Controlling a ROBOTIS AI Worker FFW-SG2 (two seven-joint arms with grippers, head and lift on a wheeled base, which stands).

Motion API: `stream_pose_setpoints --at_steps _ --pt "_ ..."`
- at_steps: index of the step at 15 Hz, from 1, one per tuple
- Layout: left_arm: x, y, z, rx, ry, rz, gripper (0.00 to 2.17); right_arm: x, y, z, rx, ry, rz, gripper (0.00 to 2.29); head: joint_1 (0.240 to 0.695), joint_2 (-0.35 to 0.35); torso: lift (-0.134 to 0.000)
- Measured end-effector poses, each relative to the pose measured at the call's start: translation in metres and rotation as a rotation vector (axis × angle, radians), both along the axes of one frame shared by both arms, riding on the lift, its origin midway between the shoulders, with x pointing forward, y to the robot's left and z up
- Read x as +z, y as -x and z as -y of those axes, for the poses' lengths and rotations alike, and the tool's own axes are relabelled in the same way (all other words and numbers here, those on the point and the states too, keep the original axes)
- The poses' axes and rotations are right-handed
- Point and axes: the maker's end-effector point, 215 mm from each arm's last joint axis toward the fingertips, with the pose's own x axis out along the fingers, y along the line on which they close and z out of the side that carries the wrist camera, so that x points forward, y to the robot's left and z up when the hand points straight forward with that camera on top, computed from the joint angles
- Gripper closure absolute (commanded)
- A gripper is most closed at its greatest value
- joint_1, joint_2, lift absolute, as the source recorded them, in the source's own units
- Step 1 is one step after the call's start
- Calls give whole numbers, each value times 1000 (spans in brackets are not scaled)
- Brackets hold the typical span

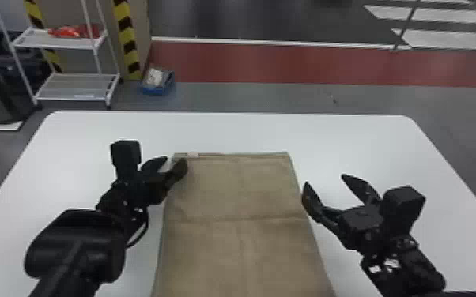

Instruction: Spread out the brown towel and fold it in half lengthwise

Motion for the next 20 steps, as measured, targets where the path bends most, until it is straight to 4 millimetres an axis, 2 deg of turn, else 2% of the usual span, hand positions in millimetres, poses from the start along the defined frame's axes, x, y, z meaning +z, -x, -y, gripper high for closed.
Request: stream_pose_setpoints --at_steps 1,8,9,10,11,13,17,20 --pt "-1 1 0 -2 -1 -2 812 0 0 0 0 -1 0 147 695 -73 -123" --pt "-3 3 -13 40 -13 4 815 2 -1 -2 2 -3 9 147 695 -60 -123" --pt "0 4 -14 47 -13 13 893 2 -2 -2 2 -3 10 147 695 -58 -123" --pt "3 4 -15 53 -13 22 1150 3 -2 -1 1 -4 12 147 695 -58 -123" --pt "6 4 -17 65 -15 29 1271 3 -3 -1 0 -4 16 147 695 -57 -123" --pt "14 6 -20 87 -19 45 1271 3 -3 -1 -1 -4 19 147 695 -53 -123" --pt "23 13 -14 70 -9 57 1318 2 -4 0 -2 -5 17 147 695 -57 -123" --pt "44 32 2 41 11 62 1318 2 -7 0 -4 -8 18 147 695 -73 -123"
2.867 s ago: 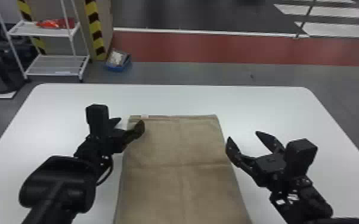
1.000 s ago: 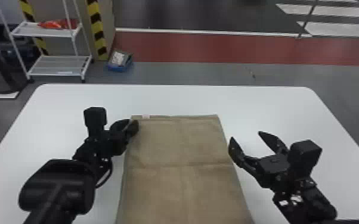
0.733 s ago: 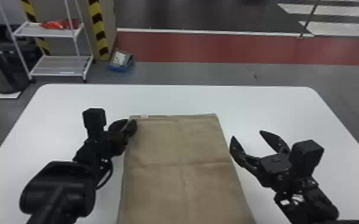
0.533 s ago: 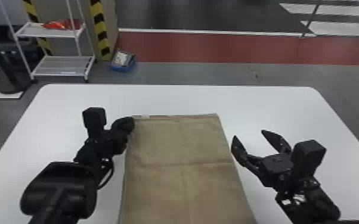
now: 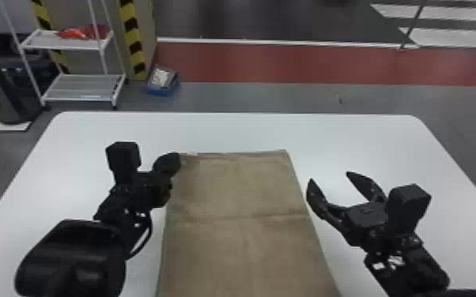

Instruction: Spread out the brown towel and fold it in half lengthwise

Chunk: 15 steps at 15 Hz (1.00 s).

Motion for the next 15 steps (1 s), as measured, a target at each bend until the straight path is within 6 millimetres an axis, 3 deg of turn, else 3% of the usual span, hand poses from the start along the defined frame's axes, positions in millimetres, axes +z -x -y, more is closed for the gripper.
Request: stream_pose_setpoints --at_steps 3,7,8,10,12,15 --pt "27 32 57 -111 32 -37 1318 -3 -3 8 -48 2 -4 147 695 -124 -123" --pt "45 62 163 -299 7 -58 1315 -9 -1 7 -51 3 -11 147 695 -248 -123" --pt "48 67 185 -335 -7 -54 1170 -10 1 7 -50 3 -11 147 695 -271 -123" --pt "45 75 223 -393 -36 -54 66 -13 8 3 -44 3 -11 147 695 -321 -123" --pt "39 78 236 -409 -52 -47 2 -17 13 -3 -33 4 -16 147 695 -331 -123" --pt "28 77 222 -384 -60 -58 22 -22 17 -12 -16 10 -24 154 695 -318 -123"
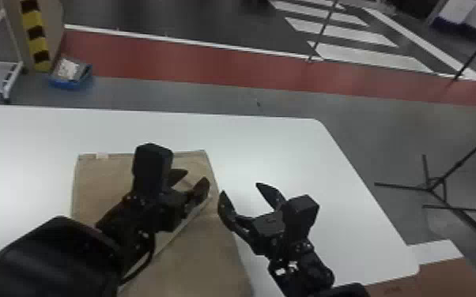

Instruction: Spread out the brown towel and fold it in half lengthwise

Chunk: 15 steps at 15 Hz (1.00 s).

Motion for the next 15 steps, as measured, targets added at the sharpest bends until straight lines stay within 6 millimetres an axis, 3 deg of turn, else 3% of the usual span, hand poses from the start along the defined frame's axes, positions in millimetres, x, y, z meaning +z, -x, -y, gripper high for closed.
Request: stream_pose_setpoints --at_steps 3,5,8,12,15 --pt "-5 -6 -42 95 1 25 29 -4 -2 -15 32 1 -10 198 695 -256 -123" --pt "5 -19 -77 191 -20 115 29 -9 -13 -30 88 15 -17 319 695 -210 -123" --pt "1 -25 -114 257 -43 145 29 -29 -32 -43 151 28 -69 441 695 -139 -123" --pt "-3 -27 -134 291 -55 164 29 -59 -41 -60 220 -36 -163 542 695 -97 -123" --pt "-3 -27 -137 297 -62 171 29 -65 -38 -67 245 -65 -182 586 695 -86 -123"
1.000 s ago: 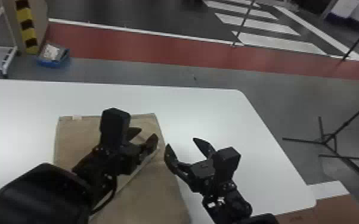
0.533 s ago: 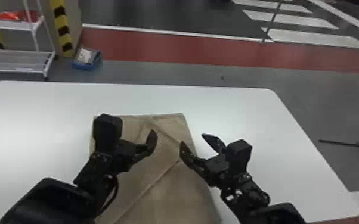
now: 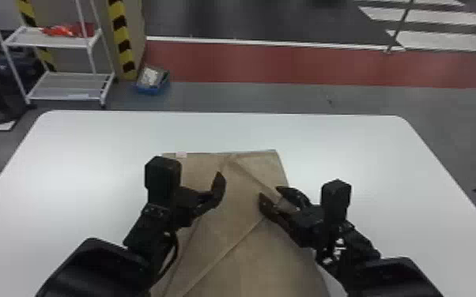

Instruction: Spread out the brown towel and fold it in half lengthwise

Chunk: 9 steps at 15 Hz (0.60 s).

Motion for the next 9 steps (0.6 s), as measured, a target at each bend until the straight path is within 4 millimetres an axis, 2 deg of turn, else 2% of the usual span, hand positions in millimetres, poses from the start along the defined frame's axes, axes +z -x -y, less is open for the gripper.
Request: stream_pose_setpoints --at_steps 8,9 --pt "-7 -1 1 -5 -1 -10 29 11 10 -7 9 14 27 596 695 -79 -123" --pt "-8 -1 0 -5 0 -12 29 11 11 -7 8 18 26 775 695 -79 -123"
